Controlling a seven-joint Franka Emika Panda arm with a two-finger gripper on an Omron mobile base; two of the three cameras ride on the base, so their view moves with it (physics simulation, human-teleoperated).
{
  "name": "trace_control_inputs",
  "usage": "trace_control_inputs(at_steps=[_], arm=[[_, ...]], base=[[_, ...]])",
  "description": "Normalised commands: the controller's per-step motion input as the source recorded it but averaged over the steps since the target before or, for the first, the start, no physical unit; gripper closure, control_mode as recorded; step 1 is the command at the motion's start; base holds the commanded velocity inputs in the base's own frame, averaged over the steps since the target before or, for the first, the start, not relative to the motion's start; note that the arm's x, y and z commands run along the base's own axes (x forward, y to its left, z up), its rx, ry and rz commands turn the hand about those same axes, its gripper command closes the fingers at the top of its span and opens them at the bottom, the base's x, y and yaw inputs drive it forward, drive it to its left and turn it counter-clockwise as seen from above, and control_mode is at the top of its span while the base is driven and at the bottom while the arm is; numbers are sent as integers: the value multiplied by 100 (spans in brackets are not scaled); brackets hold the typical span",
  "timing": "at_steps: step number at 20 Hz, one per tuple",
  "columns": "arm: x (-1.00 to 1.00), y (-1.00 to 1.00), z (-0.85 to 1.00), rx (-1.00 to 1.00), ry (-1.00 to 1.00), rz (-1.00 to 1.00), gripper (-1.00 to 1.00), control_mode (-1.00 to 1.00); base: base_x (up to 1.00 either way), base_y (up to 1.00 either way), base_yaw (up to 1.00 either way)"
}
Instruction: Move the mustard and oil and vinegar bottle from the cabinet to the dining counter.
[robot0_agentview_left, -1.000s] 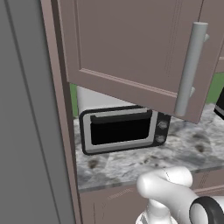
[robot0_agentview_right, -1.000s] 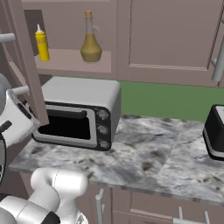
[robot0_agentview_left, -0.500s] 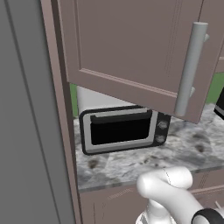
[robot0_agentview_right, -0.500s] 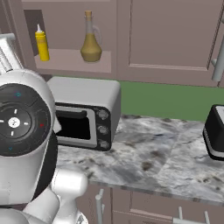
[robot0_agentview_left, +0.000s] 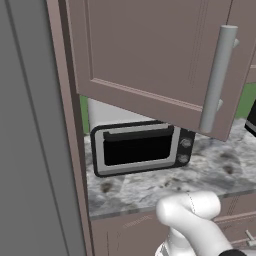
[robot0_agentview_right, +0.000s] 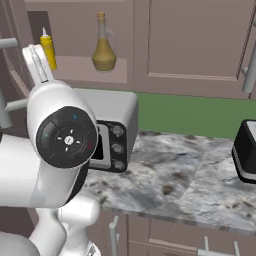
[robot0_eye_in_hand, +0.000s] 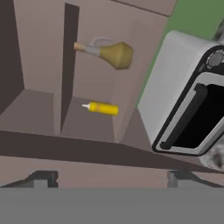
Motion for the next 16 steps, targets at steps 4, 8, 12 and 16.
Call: trace_control_inputs(at_steps=[4, 8, 12, 16], arm=[[35, 0, 0, -5, 0, 2, -100, -100], [35, -9, 0, -4, 0, 12, -100, -100], [36, 0, 0, -3, 0, 11, -100, -100], [28, 5, 0, 0, 0, 15, -100, -100]], base=[[0, 0, 0], [0, 0, 0], [0, 0, 0], [0, 0, 0]])
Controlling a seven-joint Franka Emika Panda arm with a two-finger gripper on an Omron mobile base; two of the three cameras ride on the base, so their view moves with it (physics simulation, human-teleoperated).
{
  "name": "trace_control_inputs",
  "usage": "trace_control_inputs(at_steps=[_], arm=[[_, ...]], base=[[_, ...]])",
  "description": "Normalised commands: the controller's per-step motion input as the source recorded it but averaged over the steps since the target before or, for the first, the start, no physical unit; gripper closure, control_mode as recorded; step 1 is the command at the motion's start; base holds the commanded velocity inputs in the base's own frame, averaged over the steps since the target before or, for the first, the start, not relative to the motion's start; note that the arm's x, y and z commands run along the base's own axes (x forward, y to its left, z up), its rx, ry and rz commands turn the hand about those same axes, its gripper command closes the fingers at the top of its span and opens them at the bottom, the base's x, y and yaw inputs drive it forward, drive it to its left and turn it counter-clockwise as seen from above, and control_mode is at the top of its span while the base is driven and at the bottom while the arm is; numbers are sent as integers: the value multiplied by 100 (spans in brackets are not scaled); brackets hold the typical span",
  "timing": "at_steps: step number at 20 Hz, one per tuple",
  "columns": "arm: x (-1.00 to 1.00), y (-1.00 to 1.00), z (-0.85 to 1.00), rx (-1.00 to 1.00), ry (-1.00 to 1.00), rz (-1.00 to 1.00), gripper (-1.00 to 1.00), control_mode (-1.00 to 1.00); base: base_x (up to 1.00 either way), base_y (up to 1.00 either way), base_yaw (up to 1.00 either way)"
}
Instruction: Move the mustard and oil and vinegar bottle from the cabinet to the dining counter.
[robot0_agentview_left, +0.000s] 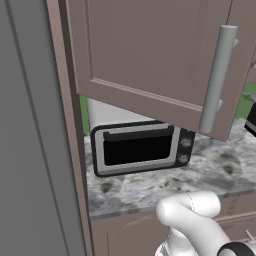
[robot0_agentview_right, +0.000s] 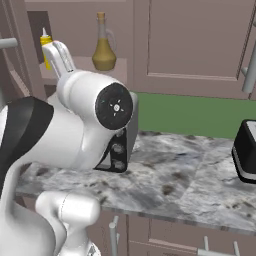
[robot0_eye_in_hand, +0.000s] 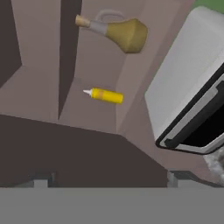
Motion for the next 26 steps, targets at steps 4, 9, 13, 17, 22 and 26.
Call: trace_control_inputs(at_steps=[4, 9, 13, 17, 22, 26], arm=[[18, 16, -1, 0, 0, 16, -100, -100], [8, 16, -1, 0, 0, 17, -100, -100], [-4, 24, -2, 0, 0, 20, -100, -100], [-31, 35, 0, 0, 0, 20, -100, -100], [-47, 42, 0, 0, -2, 17, -100, -100], [-46, 53, 0, 0, -5, 13, -100, -100]], base=[[0, 0, 0], [0, 0, 0], [0, 0, 0], [0, 0, 0], [0, 0, 0], [0, 0, 0]])
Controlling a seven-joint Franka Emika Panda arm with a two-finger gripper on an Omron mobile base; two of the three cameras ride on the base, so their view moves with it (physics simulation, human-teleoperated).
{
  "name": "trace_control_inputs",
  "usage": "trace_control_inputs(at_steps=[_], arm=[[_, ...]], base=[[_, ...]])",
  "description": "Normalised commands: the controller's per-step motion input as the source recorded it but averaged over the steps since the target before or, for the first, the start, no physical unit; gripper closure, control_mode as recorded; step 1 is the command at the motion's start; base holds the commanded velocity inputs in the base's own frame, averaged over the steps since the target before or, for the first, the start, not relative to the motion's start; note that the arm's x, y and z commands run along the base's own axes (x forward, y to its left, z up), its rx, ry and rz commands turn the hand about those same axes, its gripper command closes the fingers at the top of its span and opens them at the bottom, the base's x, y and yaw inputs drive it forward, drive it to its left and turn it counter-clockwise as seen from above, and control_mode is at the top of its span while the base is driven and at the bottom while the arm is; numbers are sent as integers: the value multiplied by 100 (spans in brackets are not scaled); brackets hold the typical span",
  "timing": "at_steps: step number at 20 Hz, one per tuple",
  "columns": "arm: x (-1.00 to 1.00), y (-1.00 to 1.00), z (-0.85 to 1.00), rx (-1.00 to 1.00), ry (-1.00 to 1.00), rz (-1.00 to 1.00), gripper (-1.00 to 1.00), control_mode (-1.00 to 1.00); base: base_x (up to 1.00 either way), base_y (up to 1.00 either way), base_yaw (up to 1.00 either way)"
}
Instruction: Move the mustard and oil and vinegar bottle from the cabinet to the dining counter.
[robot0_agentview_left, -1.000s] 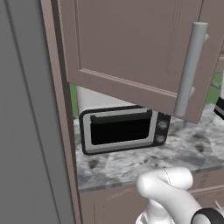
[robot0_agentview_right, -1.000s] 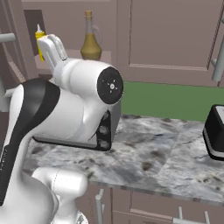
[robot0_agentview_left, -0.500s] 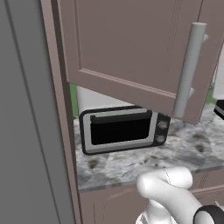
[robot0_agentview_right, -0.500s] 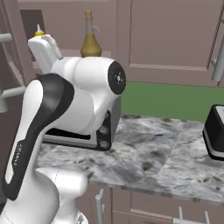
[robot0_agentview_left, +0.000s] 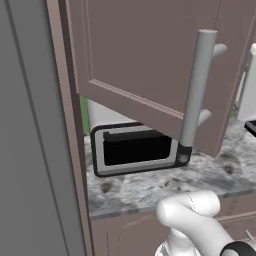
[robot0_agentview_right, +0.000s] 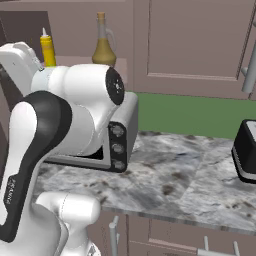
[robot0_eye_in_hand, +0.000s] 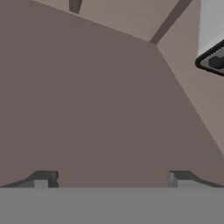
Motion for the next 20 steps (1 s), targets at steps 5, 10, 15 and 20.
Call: trace_control_inputs(at_steps=[5, 10, 15, 20], arm=[[-32, 83, -4, -6, -13, 3, -100, -100], [-4, 87, 0, -8, -15, 0, -100, -100], [0, 88, 0, -9, -15, 0, -100, -100], [0, 74, 0, -10, -15, 0, -100, -100]], base=[[0, 0, 0], [0, 0, 0], [0, 0, 0], [0, 0, 0]])
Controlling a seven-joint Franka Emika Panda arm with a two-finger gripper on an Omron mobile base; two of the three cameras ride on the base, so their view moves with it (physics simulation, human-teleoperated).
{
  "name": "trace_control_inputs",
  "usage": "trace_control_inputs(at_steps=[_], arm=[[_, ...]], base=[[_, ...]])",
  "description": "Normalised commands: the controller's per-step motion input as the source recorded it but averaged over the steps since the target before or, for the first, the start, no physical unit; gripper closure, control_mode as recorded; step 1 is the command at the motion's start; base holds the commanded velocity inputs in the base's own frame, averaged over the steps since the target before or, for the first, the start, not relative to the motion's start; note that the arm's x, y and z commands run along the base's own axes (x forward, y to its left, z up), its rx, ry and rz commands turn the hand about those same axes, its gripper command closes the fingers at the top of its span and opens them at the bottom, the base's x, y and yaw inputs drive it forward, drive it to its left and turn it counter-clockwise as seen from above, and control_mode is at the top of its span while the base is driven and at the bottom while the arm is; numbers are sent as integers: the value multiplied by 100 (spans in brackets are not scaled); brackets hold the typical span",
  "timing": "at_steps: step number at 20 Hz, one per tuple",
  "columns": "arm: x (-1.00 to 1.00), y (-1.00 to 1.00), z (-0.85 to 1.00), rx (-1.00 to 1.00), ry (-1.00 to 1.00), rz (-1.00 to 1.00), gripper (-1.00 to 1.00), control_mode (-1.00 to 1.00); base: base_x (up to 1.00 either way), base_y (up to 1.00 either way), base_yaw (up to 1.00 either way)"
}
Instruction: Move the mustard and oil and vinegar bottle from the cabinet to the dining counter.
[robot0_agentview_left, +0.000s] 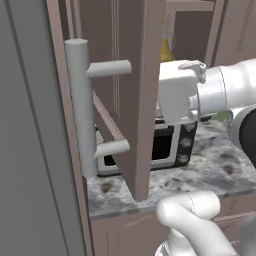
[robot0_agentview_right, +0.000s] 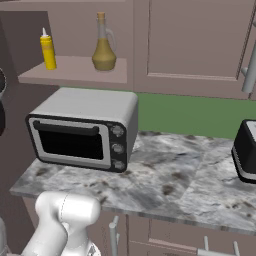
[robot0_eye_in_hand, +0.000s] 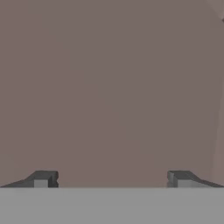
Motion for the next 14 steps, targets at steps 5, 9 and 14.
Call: trace_control_inputs(at_steps=[5, 9, 14], arm=[[2, 36, 0, -13, -11, 0, -100, -100], [23, -8, 0, -11, -1, -4, -100, -100], [22, -51, 2, -13, 0, -3, -100, -100]], base=[[0, 0, 0], [0, 0, 0], [0, 0, 0]])
